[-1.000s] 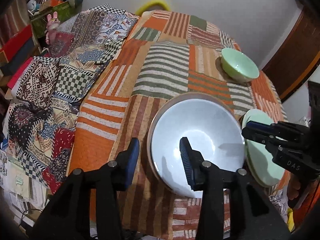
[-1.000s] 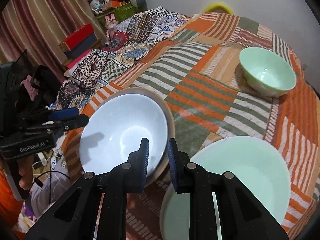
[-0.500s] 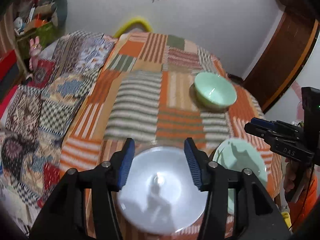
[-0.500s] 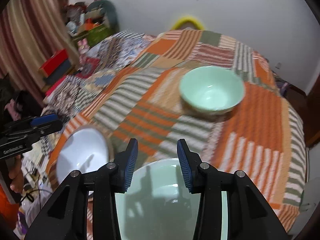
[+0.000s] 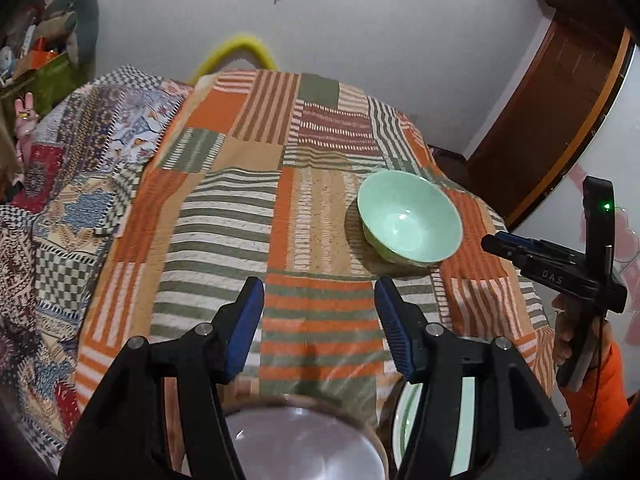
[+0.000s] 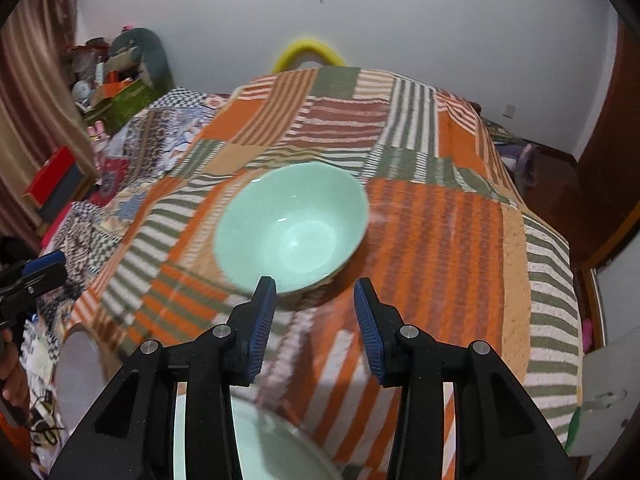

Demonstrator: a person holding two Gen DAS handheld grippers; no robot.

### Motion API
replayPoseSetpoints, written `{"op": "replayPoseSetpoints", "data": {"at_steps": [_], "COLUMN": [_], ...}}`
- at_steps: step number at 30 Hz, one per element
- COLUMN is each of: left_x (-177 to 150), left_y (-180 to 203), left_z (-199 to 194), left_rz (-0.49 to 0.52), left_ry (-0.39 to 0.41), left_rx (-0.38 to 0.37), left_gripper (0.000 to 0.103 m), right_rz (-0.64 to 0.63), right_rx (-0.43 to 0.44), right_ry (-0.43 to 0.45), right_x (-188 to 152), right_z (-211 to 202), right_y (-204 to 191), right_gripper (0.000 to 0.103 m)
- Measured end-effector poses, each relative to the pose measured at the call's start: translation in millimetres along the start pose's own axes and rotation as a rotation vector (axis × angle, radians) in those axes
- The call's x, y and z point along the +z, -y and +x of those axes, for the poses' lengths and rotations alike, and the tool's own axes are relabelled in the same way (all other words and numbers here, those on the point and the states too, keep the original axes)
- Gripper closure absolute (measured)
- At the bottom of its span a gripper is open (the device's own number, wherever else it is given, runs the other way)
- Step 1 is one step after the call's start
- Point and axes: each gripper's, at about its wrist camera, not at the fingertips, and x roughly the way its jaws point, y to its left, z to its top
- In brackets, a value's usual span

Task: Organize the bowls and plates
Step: 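Move both grippers to the mint green bowl, then close both grippers on the rim of the mint green bowl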

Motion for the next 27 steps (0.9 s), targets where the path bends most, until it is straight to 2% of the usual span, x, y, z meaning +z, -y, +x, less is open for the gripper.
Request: {"op": "replayPoseSetpoints", "data": {"at_steps": [5,10,19,21,24,27], "left_x": [7.2,11.0,15.0,15.6,15.9,16.7], "left_y": [-2.1,-3.7,-0.6,-0.6,0.4,1.9], "left_z": [34.6,56.4,62.5,62.6,62.5,63.7], "left_rz": [0.005,0.012,0.036,0.037,0.039,0.039], "left_ry": [-0.041,-0.073,-0.077,-0.077,-0.077,-0.085], "left_rx": [0.001,0.001,0.002,0.004,0.009,0.013], "left_gripper": [0.046,0.046,0.046,0.046,0.046,0.046], "right_rz": [0.070,0.048,-0.005,-0.011,-0.032,-0.035], "right_rx": [0.024,0.012,-0.006,0.000,-0.011,0.011], "right_ry": [-0.018,-0.024,-0.051,-0.062,-0.071,-0.077], "right_x": [9.3,17.6,22.3,22.8,22.0,21.1], "right_z": [21.7,38.3,66.6,71.6,76.3,77.7], "right_y": [25.0,24.5,16.5,16.3,14.5,14.2], "right_gripper": [0.066,0.066,0.067,0.075,0.081,0.083]}}
